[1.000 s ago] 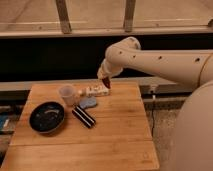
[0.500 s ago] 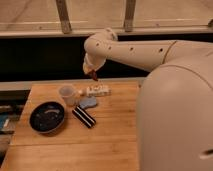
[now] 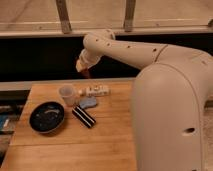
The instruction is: Place the pepper in the ceramic cup
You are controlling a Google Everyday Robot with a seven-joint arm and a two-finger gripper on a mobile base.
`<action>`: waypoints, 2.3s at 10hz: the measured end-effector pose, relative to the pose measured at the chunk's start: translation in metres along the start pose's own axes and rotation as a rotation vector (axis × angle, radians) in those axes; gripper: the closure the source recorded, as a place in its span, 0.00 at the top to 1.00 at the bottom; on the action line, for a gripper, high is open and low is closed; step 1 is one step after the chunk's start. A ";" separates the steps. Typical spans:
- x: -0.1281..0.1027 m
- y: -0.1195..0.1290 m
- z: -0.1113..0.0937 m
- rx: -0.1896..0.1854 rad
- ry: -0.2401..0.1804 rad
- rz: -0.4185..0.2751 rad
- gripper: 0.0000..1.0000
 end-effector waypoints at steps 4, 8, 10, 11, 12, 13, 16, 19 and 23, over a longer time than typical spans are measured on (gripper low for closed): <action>0.001 0.042 0.025 -0.079 0.017 -0.064 0.00; 0.006 0.068 0.046 -0.108 0.067 -0.129 0.00; 0.003 0.070 0.058 -0.095 0.090 -0.146 0.00; 0.001 0.072 0.064 -0.089 0.101 -0.150 0.00; -0.002 0.077 0.072 -0.086 0.113 -0.158 0.00; -0.004 0.079 0.079 -0.082 0.127 -0.164 0.00; -0.002 0.081 0.095 -0.086 0.160 -0.169 0.00; 0.004 0.084 0.106 -0.106 0.181 -0.171 0.00; 0.011 0.091 0.116 -0.121 0.193 -0.184 0.00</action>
